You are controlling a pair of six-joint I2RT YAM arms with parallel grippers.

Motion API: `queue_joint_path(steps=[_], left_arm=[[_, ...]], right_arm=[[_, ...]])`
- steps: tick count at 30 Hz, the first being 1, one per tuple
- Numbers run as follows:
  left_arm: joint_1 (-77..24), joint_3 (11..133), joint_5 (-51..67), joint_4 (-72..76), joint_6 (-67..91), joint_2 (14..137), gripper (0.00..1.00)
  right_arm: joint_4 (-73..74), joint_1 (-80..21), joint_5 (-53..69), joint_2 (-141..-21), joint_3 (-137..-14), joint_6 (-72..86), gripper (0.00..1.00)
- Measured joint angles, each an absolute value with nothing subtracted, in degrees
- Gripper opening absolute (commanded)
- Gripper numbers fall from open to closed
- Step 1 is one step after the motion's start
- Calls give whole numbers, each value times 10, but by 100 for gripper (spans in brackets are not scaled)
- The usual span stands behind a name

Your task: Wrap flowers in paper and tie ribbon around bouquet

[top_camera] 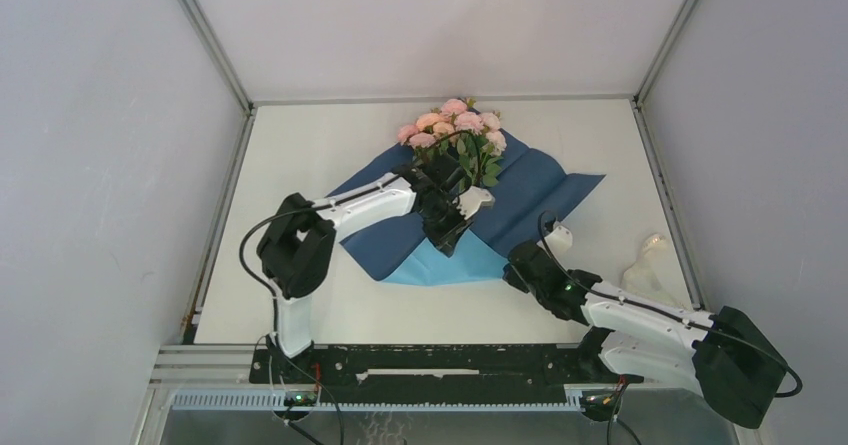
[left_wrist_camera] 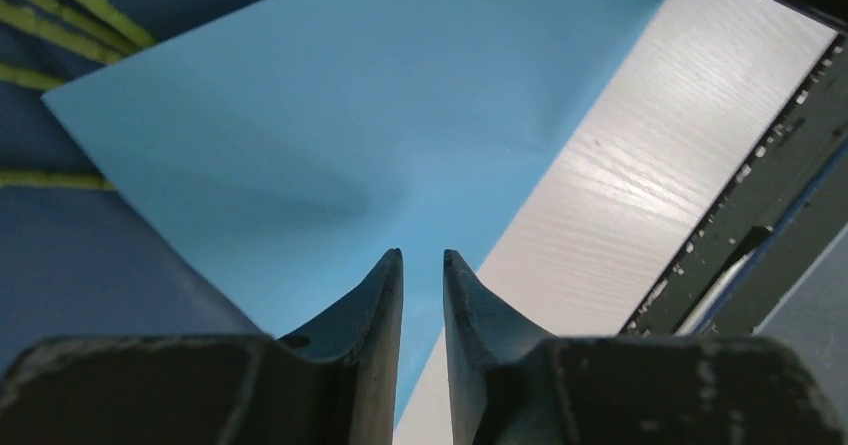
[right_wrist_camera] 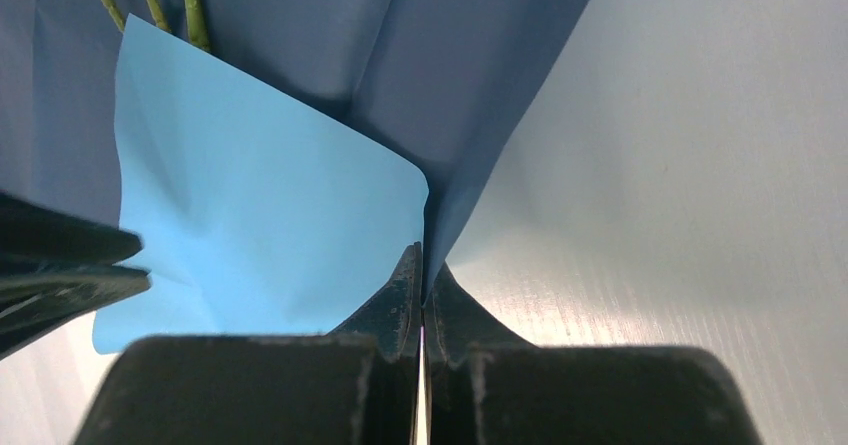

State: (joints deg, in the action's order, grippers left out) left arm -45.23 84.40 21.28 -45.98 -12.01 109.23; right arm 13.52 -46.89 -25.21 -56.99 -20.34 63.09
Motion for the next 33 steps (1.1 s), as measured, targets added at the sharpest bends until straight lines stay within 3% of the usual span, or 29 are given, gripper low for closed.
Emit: queue_joint_path(steps=[3, 6, 8, 11, 15, 18, 21, 24, 33], left_arm=[[-452, 854, 212, -447, -114, 1129, 27], [-452, 862, 209, -435, -107, 1173, 27], [-452, 871, 213, -436, -100, 1180, 27], [-452, 873, 212, -427, -97, 1182, 27], [-452, 872, 210, -423, -93, 1184, 27], [-452, 871, 210, -423, -91, 1184, 27], [-452, 871, 208, -423, -90, 1184, 27], [-452, 871, 204, -423, -90, 1184, 27], [-449, 872, 204, -418, -89, 1191, 27]], right_arm=[[136, -472, -254, -570, -203, 628, 11], [134, -474, -253, -571, -203, 621, 35], [130, -475, -249, -576, -203, 621, 45], [124, -476, -238, -590, -204, 624, 53], [103, -478, -215, -613, -204, 629, 55], [79, -479, -203, -629, -204, 631, 48], [68, -481, -206, -635, -204, 630, 19], [74, -481, -224, -635, -204, 622, 2], [131, -546, -321, -657, -301, 505, 0]])
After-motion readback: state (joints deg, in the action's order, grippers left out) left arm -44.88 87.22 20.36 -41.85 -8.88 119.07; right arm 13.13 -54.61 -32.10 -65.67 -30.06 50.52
